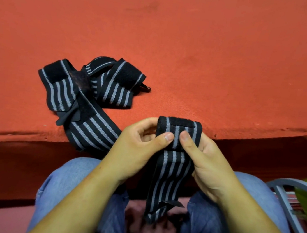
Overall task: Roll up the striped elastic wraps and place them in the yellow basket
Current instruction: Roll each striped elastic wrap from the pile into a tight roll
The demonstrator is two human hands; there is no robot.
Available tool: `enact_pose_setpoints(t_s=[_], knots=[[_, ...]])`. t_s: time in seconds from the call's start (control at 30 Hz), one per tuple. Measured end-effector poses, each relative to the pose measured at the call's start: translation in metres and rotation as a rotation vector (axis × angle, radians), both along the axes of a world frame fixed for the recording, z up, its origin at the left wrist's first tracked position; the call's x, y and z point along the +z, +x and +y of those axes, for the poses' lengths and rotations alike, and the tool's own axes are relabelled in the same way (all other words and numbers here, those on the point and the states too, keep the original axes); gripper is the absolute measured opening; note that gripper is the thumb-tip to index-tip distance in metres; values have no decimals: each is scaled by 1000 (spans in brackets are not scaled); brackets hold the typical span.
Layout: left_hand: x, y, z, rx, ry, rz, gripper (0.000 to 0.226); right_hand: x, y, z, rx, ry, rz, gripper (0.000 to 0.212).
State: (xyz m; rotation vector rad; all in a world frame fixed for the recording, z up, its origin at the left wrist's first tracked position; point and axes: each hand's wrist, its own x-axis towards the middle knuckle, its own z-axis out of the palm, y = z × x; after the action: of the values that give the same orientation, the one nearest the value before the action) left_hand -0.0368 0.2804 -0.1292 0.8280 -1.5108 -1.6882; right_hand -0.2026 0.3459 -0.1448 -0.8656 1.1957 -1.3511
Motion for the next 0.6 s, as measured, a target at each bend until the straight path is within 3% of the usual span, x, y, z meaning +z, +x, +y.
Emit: enact_pose_setpoints(t_s=[0.17, 0.6], knots=[[0, 0, 0, -25, -28, -17, 26, 2, 1, 1, -14, 29, -20, 40], [-3, 1, -4, 100, -249, -116, 33, 7, -1, -1, 122, 214, -167, 64]])
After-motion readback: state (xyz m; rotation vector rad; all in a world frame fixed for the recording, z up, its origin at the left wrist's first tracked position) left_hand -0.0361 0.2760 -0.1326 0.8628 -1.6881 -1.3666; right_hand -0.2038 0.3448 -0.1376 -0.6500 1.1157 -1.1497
